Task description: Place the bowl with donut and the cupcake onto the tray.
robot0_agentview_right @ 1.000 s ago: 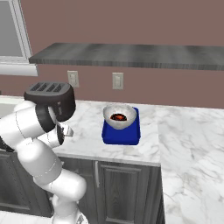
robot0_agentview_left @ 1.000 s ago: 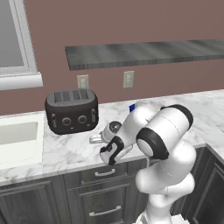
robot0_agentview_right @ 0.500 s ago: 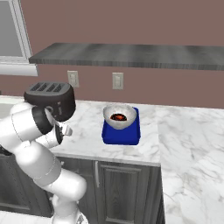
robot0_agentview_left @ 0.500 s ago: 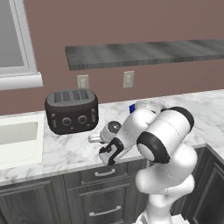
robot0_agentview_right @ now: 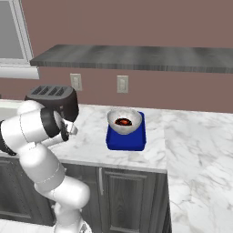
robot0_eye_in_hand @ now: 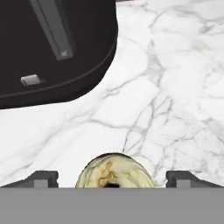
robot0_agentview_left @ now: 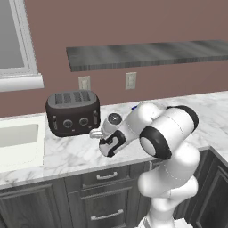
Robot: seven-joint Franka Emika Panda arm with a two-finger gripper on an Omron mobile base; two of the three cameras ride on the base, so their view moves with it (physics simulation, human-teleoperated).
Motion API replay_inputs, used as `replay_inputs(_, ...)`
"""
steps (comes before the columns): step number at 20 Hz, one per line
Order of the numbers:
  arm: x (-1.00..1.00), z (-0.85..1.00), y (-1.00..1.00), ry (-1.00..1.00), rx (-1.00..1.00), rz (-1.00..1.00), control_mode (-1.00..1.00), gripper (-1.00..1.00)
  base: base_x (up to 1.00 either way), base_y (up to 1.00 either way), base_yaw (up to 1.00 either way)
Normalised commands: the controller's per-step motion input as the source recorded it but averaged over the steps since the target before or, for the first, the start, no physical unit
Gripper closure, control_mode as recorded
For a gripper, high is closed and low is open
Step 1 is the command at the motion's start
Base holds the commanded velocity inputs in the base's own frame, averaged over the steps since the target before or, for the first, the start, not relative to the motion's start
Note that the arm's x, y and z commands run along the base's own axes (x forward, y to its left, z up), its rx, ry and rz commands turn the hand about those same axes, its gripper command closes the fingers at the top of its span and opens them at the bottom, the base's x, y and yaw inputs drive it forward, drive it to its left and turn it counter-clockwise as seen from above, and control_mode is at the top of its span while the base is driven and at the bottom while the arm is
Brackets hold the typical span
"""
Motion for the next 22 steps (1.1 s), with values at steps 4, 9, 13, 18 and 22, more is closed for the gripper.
replay_inputs(4, 0.16, -0.36, 0.00, 0.11, -0.09, 0.00, -1.00, -1.00, 0.00, 0.00, 0.00)
replay_inputs(9, 0.00, -0.34, 0.06, 0.04, -0.07, 0.00, -1.00, -1.00, 0.00, 0.00, 0.00)
replay_inputs(13, 0.00, -0.03, 0.04, 0.00, 0.00, 0.00, -1.00, -1.00, 0.00, 0.00, 0.00)
replay_inputs(18, 0.00, -0.21, 0.04, 0.03, -0.01, 0.00, -1.00, 1.00, 0.00, 0.00, 0.00)
replay_inputs(22, 0.00, -0.01, 0.00, 0.02, 0.00, 0.00, -1.00, 1.00, 0.00, 0.00, 0.00)
